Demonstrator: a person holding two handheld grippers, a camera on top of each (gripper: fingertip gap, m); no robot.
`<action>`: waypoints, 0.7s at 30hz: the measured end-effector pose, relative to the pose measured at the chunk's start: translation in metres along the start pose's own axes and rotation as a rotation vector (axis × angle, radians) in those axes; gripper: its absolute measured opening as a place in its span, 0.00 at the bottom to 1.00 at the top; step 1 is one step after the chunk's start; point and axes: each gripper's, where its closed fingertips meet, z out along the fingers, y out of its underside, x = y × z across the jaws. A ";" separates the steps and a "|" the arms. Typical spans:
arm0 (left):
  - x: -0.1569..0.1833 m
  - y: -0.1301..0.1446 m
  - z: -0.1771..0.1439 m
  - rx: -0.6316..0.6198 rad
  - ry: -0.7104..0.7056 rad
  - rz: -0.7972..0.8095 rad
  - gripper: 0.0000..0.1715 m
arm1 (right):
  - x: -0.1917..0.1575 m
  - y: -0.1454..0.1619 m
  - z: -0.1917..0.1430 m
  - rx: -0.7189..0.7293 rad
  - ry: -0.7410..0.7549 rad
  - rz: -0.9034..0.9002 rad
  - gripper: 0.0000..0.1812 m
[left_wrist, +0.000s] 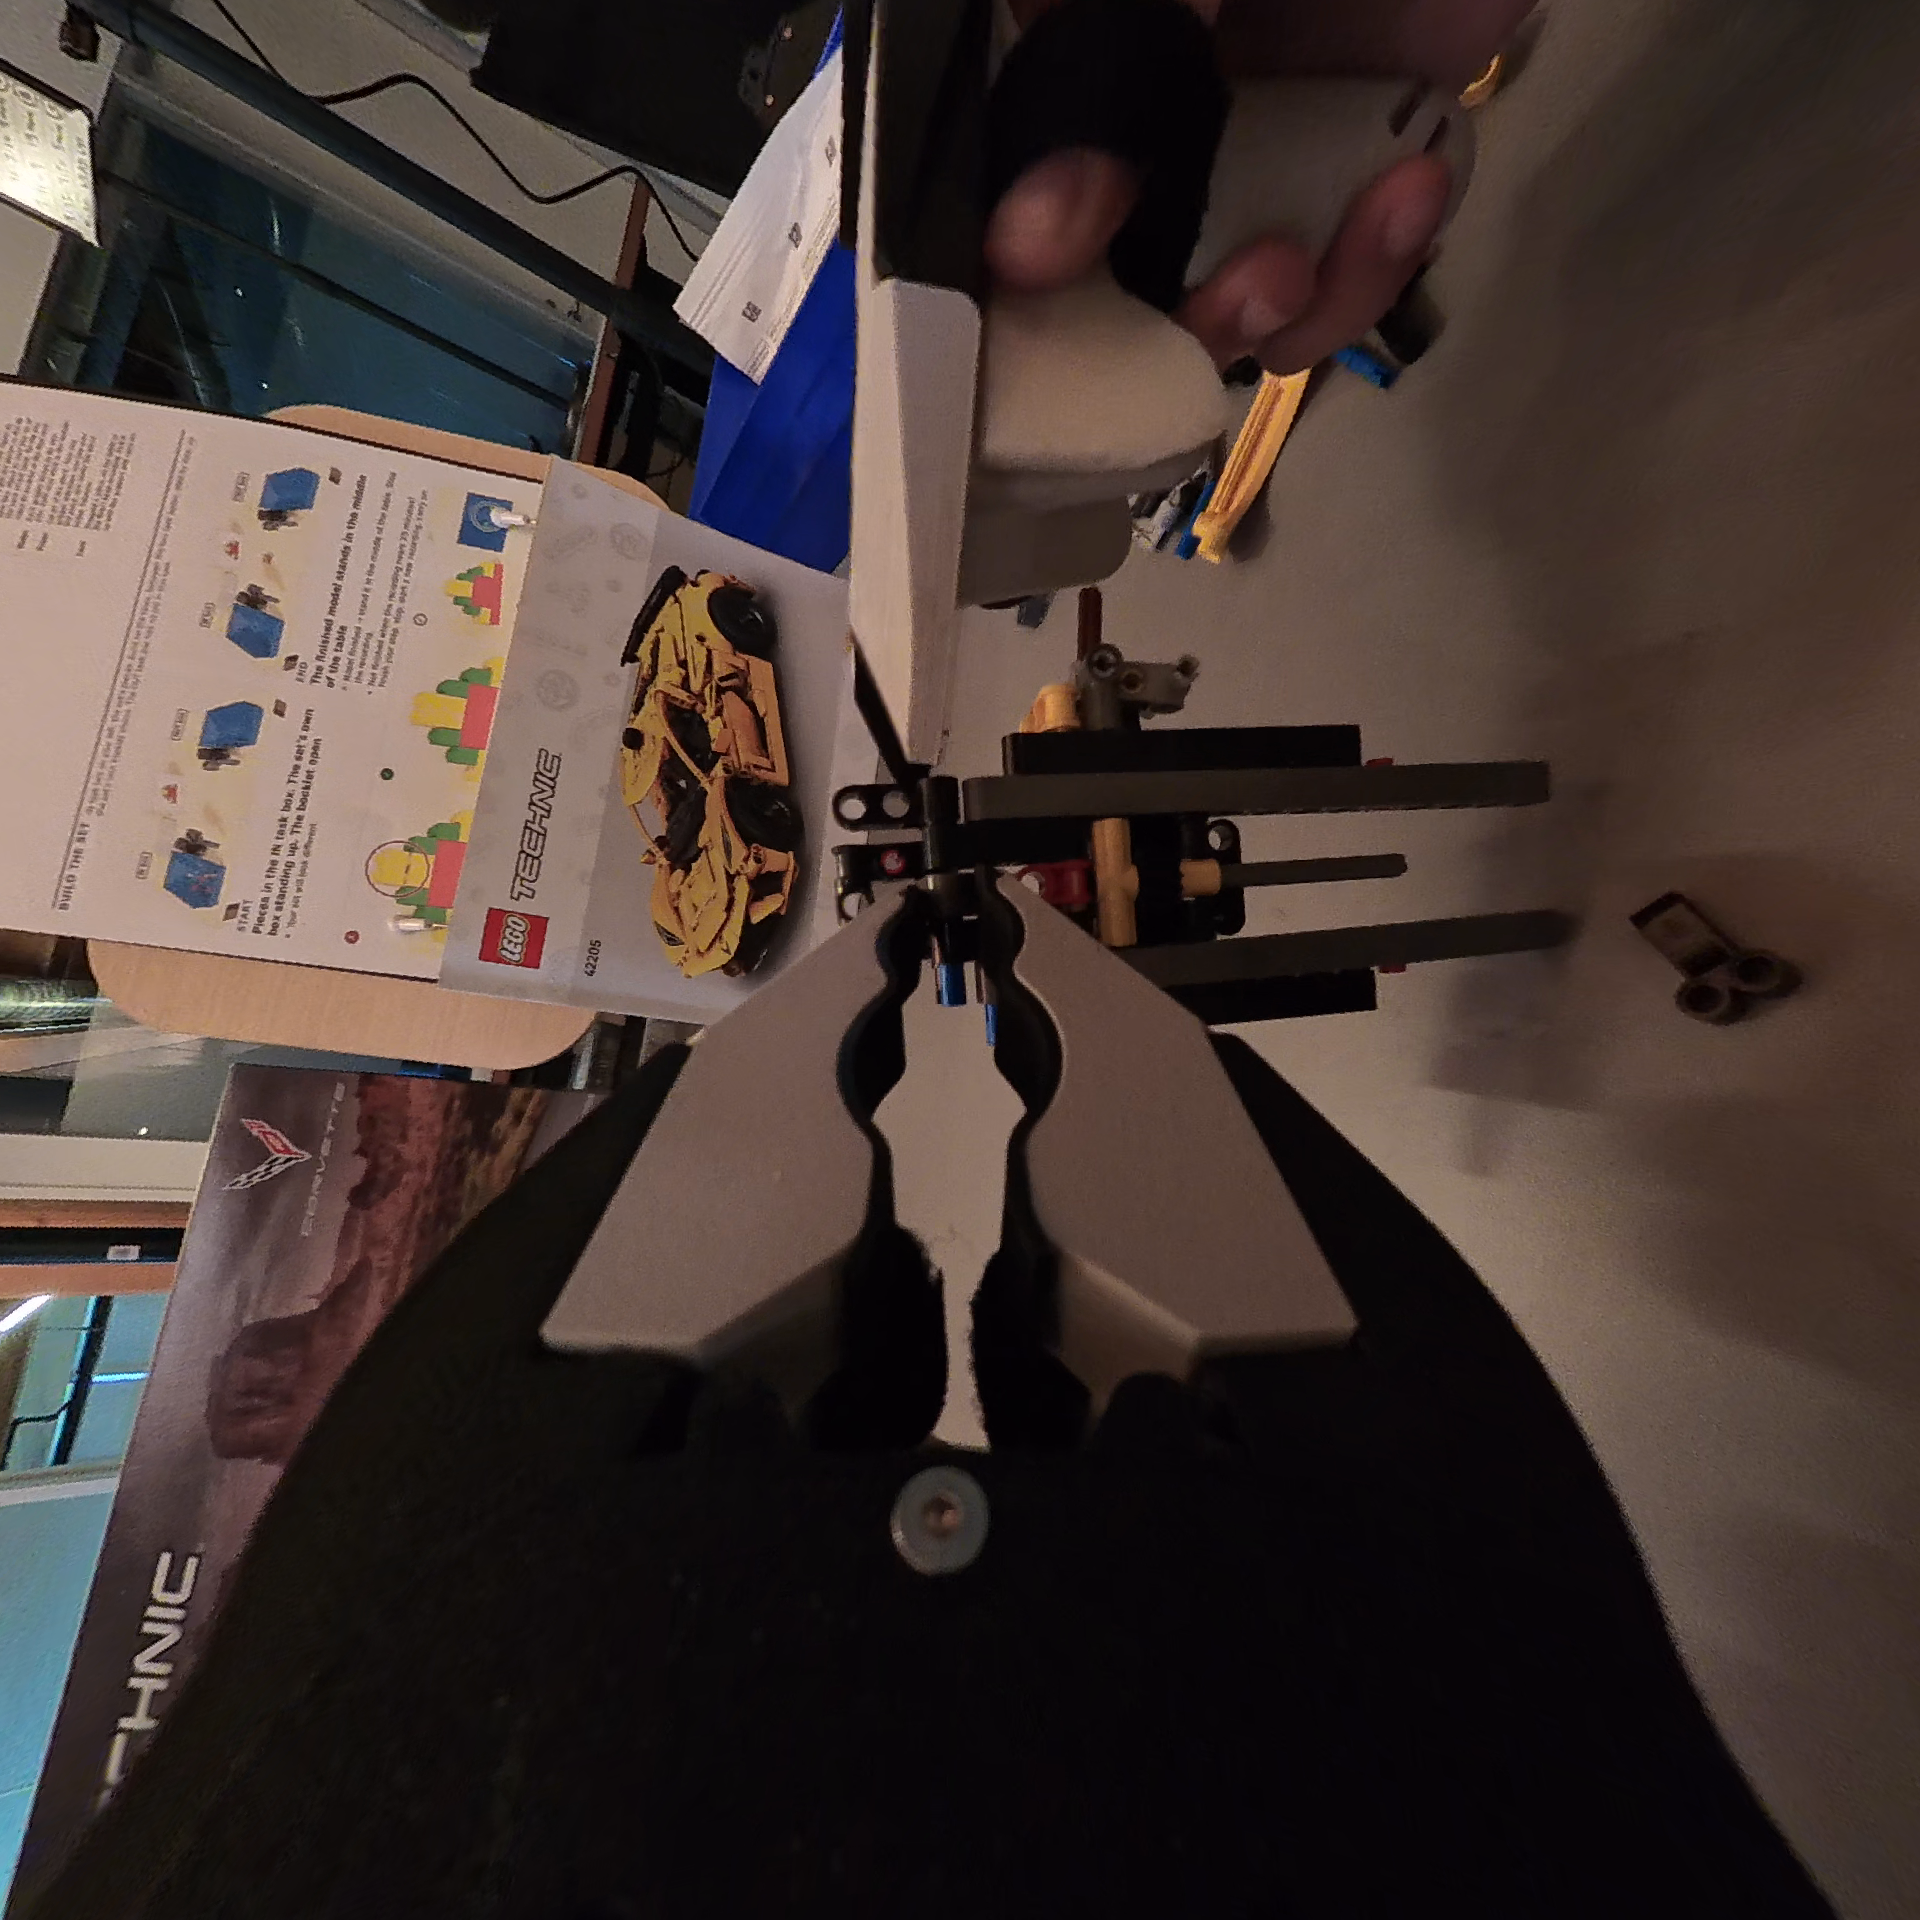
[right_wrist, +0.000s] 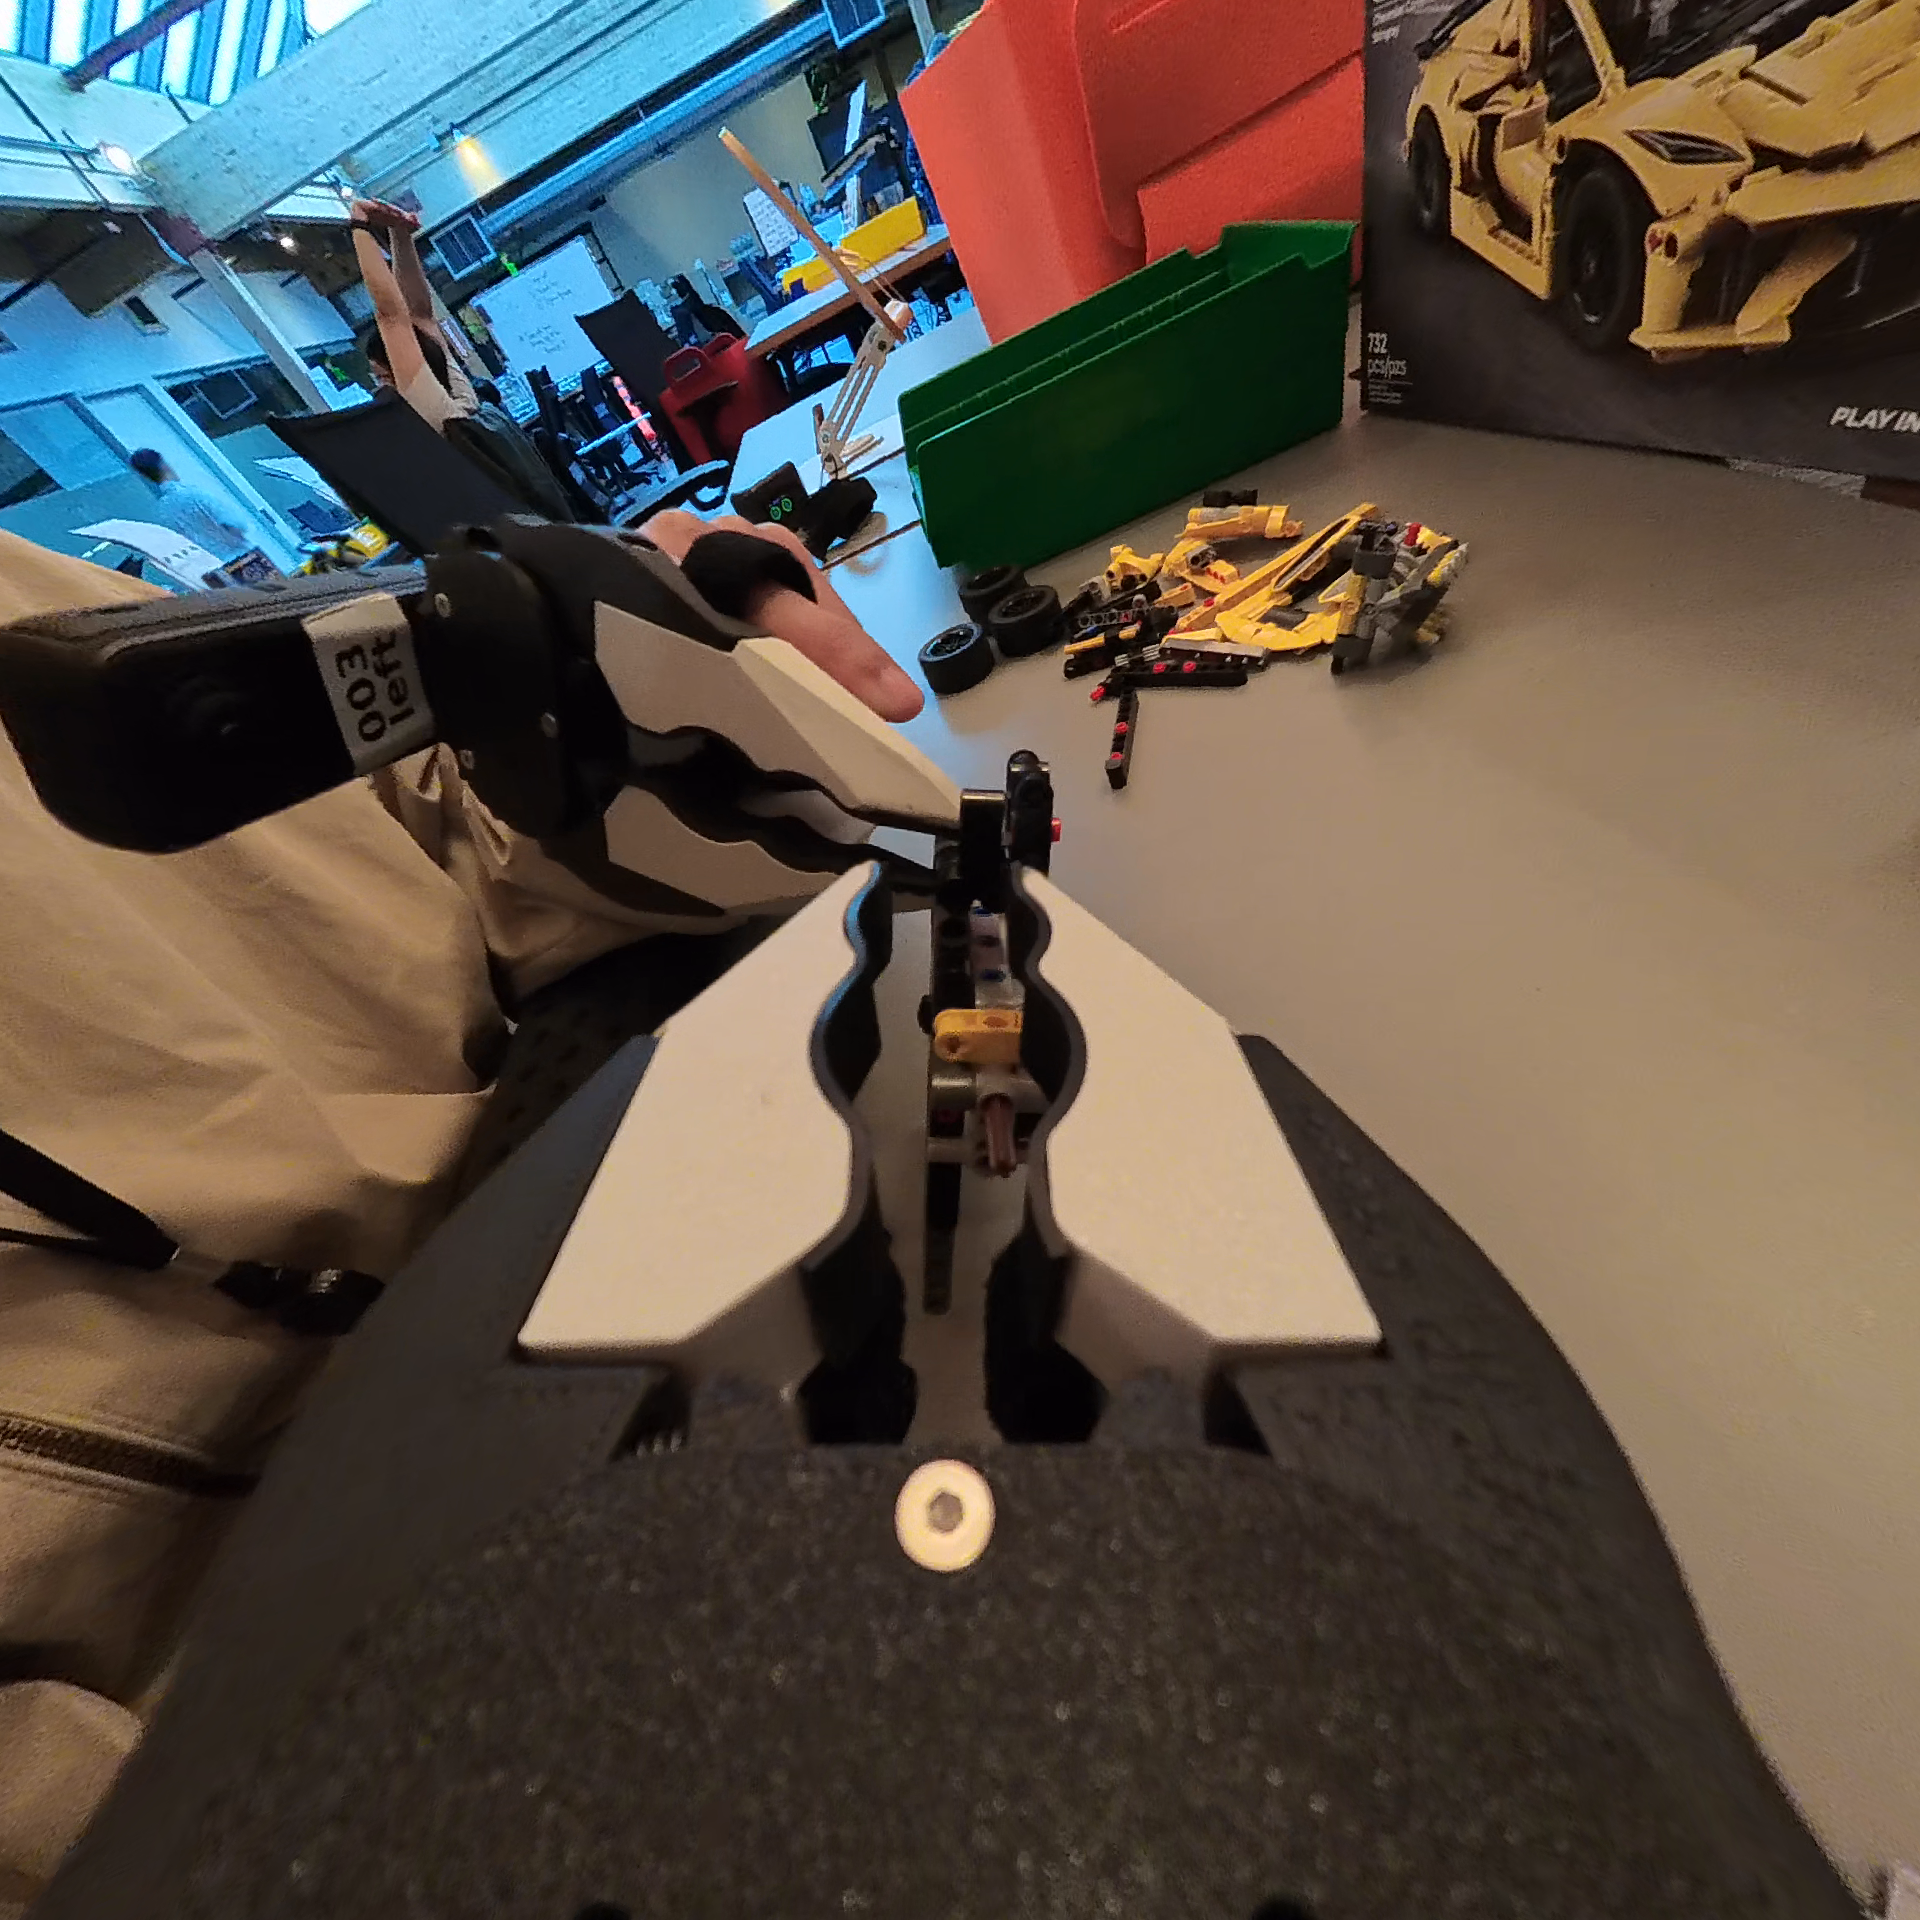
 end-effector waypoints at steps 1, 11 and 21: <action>0.000 -0.001 0.000 0.004 -0.002 0.004 0.06 | 0.002 0.000 0.000 -0.003 0.008 0.001 0.11; -0.001 -0.004 0.000 0.009 -0.033 0.024 0.06 | 0.003 -0.001 -0.003 -0.016 0.023 0.031 0.03; 0.003 -0.002 0.001 0.018 0.017 -0.012 0.05 | 0.005 0.007 -0.004 -0.026 -0.001 0.092 0.03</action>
